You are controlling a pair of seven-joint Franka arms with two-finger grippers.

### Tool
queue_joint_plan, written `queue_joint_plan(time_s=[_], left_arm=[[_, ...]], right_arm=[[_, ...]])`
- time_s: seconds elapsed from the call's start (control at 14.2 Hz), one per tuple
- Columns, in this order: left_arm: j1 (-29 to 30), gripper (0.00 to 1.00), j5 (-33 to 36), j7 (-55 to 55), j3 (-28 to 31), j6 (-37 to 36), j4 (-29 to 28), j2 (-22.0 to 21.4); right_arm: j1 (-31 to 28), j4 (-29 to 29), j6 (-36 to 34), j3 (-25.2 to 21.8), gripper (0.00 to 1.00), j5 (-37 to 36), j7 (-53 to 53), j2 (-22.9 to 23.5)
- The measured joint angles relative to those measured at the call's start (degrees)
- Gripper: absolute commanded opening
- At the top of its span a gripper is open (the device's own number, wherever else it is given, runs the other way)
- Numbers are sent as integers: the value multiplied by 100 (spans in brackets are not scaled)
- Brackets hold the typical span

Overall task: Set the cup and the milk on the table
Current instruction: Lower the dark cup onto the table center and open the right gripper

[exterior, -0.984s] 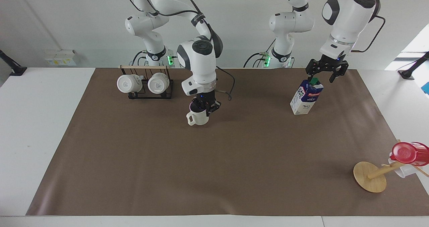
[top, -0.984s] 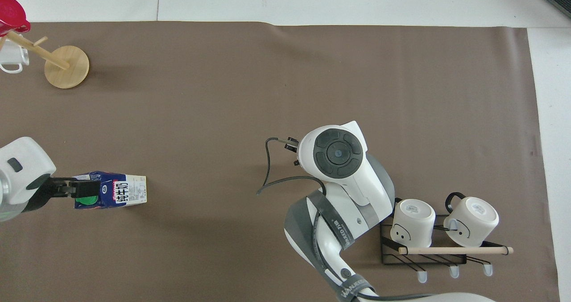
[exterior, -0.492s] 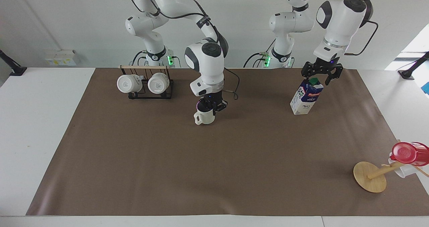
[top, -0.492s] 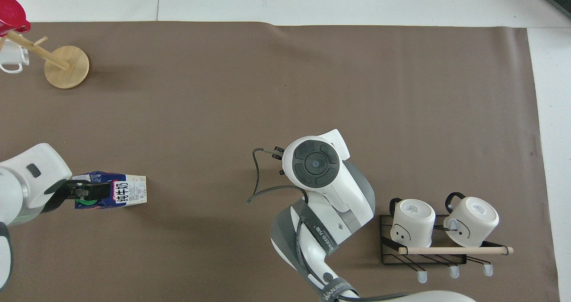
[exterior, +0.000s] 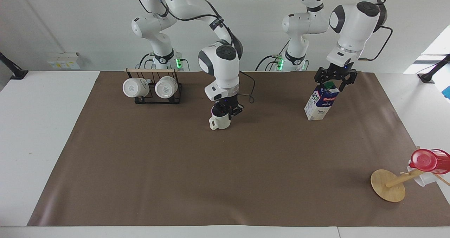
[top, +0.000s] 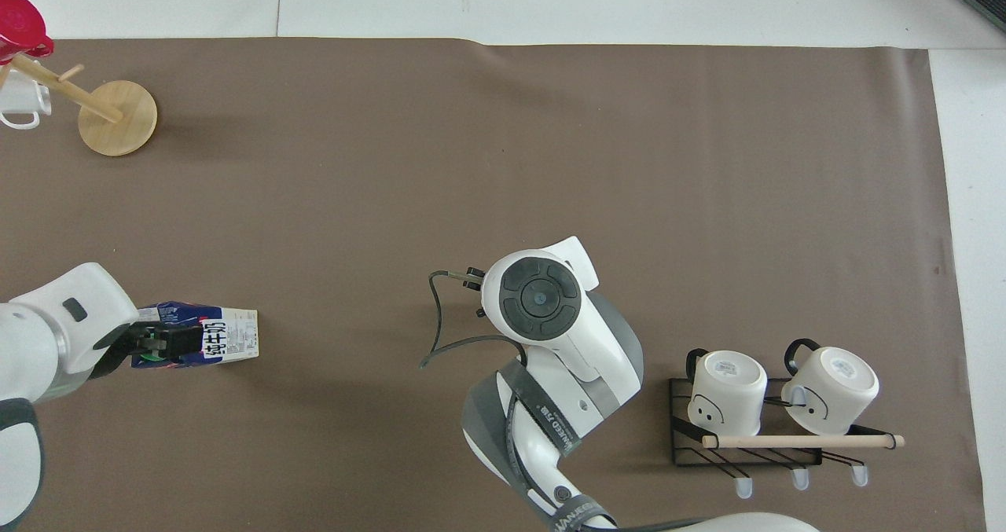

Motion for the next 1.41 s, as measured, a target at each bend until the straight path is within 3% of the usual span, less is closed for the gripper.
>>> queue_joint_plan(time_s=[0.91, 0.98, 1.05, 1.12, 1.41], left_arm=[[10, 100, 0, 0, 24, 225, -195, -14], [10, 94, 0, 0, 24, 226, -197, -14], [10, 88, 0, 0, 24, 228, -199, -14], [10, 84, 0, 0, 24, 229, -200, -14], [10, 71, 0, 0, 25, 231, -203, -14]], right_arm=[[2, -5, -142, 26, 0, 12, 0, 55], [2, -5, -142, 26, 30, 12, 0, 55], [2, -5, -142, 26, 78, 12, 0, 55], [1, -6, -143, 25, 100, 12, 0, 55], [0, 0, -149, 17, 100, 7, 0, 55]])
